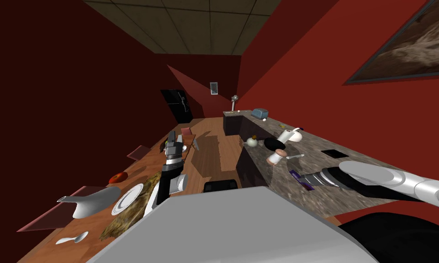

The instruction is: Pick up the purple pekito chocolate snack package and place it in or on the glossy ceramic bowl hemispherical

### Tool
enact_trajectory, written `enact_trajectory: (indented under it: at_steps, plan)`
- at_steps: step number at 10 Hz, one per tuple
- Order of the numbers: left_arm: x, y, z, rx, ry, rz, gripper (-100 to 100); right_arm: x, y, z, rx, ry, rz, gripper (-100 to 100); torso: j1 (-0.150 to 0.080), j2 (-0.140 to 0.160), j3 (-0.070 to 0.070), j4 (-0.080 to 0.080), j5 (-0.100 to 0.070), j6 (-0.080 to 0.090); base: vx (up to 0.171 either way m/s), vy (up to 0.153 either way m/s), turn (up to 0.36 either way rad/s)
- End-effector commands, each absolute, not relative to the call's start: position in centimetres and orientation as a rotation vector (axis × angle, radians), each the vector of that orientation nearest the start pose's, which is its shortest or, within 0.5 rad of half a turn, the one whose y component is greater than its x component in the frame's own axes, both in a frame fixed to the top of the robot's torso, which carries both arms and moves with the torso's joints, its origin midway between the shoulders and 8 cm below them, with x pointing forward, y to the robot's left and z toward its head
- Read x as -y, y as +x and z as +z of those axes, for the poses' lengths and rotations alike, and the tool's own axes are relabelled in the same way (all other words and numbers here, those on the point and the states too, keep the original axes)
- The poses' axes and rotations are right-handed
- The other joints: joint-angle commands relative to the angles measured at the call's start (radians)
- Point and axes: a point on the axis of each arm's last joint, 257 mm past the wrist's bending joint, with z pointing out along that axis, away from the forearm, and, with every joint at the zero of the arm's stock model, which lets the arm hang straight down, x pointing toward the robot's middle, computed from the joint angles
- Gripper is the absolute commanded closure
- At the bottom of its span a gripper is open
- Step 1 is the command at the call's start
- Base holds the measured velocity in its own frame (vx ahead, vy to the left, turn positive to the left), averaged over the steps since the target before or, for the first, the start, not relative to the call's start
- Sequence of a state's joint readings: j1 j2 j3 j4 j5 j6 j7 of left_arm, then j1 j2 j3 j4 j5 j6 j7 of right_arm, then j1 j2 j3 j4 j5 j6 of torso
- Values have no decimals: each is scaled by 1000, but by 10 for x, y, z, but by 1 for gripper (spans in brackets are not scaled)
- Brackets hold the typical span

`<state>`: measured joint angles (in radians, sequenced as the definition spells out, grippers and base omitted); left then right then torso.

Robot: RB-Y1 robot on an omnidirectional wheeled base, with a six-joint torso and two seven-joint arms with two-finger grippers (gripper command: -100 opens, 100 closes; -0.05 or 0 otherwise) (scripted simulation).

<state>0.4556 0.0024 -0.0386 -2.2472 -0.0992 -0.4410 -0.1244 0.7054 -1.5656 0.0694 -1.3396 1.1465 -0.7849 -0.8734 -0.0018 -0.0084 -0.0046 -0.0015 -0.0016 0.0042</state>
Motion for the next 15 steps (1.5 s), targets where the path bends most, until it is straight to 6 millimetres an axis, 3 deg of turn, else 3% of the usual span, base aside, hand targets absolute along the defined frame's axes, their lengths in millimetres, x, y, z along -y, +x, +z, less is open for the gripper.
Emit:
enact_trajectory:
  at_steps: [1,2,3,4,5,6,7,10,15]
  plan:
    - [-253,367,12,-738,-586,-1166,0,629,151,-329,-2996,-27,24,100,0,0,0,0,0,0,0,0,0]
    - [-253,367,12,-738,-586,-1166,0,629,151,-329,-2996,-27,24,100,0,0,0,0,0,0,0,0,0]
    - [-253,367,12,-738,-586,-1166,0,629,151,-329,-2996,-27,24,0,0,0,0,0,0,0,0,0,0]
    - [-253,367,12,-738,-586,-1166,0,623,160,-321,-3002,-45,29,100,0,0,0,0,0,0,6,-7,-147]
    - [-253,367,12,-738,-586,-1165,0,625,155,-324,-2999,-42,26,100,0,0,0,0,1,1,3,-2,-40]
    - [-253,367,12,-738,-586,-1166,0,625,156,-324,-2999,-41,27,0,0,0,0,0,0,0,0,0,0]
    - [-253,367,12,-738,-586,-1166,0,628,167,-309,-3002,-46,23,100,0,0,0,0,0,0,91,-16,-33]
    - [-253,367,12,-738,-586,-1165,0,630,184,-287,-3008,-56,17,100,0,-11,-6,-2,1,-3,133,-22,-4]
    - [-253,367,12,-738,-586,-1165,0,631,207,-255,-3017,-74,8,100,-1,-8,-4,-2,1,-3,96,-27,-10]
